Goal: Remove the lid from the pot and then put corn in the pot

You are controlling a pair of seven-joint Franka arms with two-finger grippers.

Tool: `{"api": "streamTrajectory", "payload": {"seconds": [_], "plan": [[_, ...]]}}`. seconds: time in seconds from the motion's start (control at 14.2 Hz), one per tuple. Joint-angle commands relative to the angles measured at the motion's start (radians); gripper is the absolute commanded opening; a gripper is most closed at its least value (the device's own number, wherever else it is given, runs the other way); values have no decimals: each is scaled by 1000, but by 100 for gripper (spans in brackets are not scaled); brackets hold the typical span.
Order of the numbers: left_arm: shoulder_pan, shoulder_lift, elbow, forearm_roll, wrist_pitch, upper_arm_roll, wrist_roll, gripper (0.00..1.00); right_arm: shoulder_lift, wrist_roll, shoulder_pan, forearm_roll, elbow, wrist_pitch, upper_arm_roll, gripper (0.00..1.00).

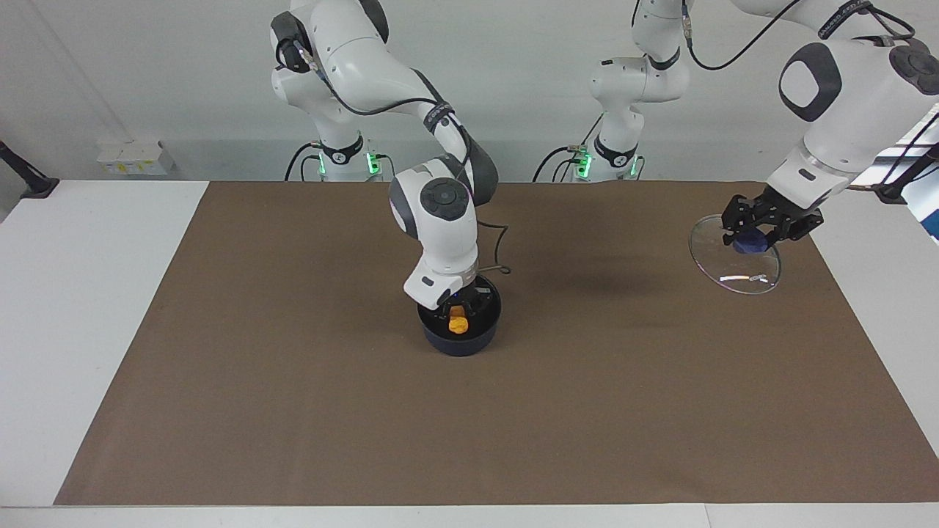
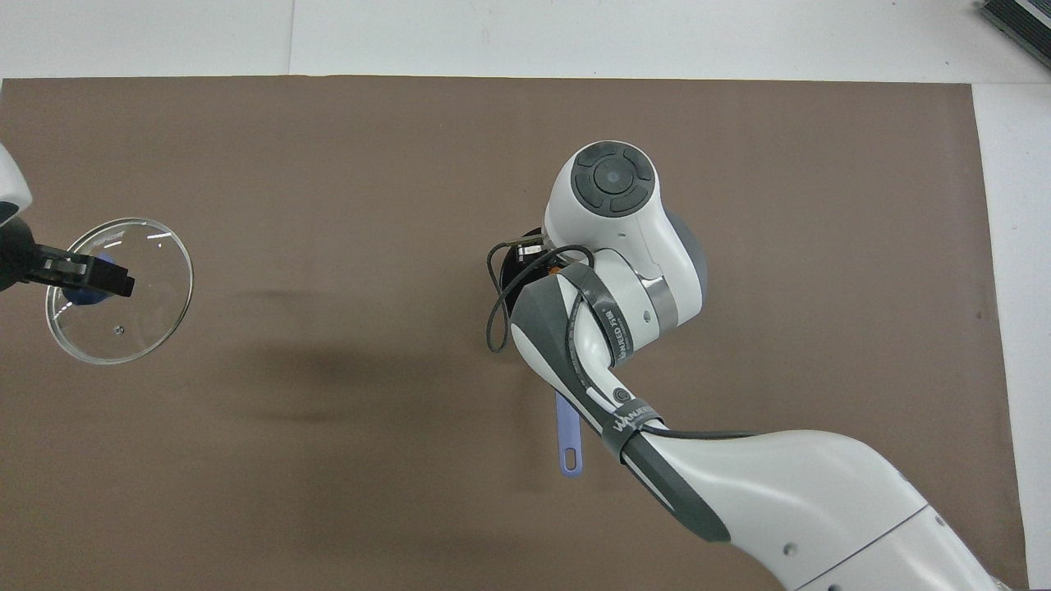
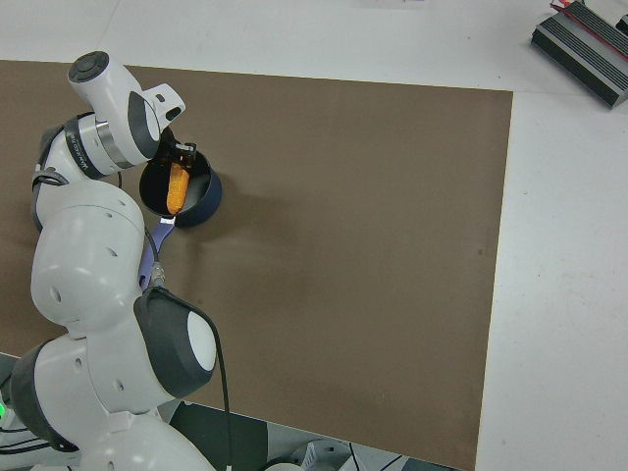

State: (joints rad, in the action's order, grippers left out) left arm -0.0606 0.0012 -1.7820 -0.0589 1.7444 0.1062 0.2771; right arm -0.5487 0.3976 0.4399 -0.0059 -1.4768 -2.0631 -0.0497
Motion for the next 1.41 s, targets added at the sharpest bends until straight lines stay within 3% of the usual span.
{"api": "streamTrajectory", "payload": {"seconds": [0.0, 0.28, 0.64, 0.92, 1.06, 1.13, 1.2, 1.34], "plan": [[8, -79, -120, 27, 76, -7, 1, 0, 13, 6, -3, 11, -20, -25, -1, 99], [15, -99, -244, 27, 183, -7, 11, 0, 30, 14, -4, -3, -14, -15, 1, 100], [56, -103, -422, 28, 343, -7, 16, 0, 185, -6, -108, -8, -14, 55, 11, 100], [58, -89, -600, 27, 567, -7, 17, 0, 288, -66, -219, -9, -13, 162, 13, 100], [58, -66, -619, 27, 613, -7, 17, 9, 355, -68, -268, -9, -11, 248, 13, 100], [58, -49, -619, 28, 621, -7, 17, 44, 389, -68, -283, -9, -10, 292, 13, 100], [58, -41, -617, 28, 626, -7, 17, 99, 420, -68, -288, -8, -8, 331, 14, 100], [58, -35, -599, 27, 623, -7, 16, 100, 473, -69, -305, -8, 7, 409, 14, 100]]}}
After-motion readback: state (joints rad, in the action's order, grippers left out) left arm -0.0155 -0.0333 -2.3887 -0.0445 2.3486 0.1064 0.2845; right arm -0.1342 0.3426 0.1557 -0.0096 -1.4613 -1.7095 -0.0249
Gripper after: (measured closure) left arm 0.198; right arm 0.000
